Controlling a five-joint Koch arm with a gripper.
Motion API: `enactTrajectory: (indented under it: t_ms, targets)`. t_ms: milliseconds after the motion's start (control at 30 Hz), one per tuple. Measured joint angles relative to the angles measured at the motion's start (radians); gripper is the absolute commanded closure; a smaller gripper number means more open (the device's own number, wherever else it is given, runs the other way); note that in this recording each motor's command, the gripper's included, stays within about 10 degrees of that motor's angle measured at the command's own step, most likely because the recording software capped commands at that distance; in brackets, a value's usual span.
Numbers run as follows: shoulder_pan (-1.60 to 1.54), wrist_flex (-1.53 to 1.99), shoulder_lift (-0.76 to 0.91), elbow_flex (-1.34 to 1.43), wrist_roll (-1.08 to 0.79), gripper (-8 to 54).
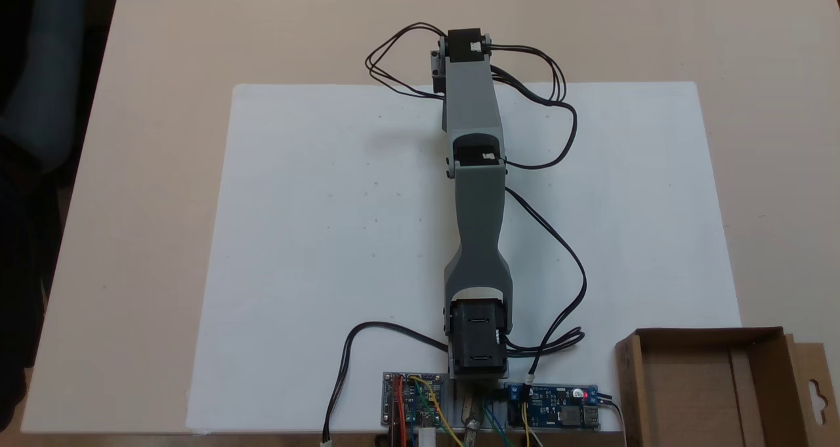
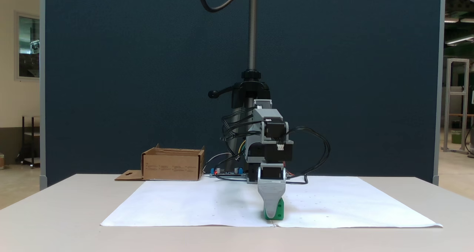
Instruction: Grasp a green dice and put it in the bin.
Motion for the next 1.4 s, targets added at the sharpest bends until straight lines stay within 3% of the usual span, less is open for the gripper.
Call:
enactTrajectory:
  t_ms: [467,667,1033,1400]
  targets:
    - [0.0,0.002,-0.015,0.0,0.0,14.1]
    - [0.002,0.018,-0.015,-0.002,0.0,33.6]
    - [0.054,0.023,-0.006,-0.029,-0.002,33.6]
    - [0.549,0.046,0.321,-0.035,-0.005,33.6]
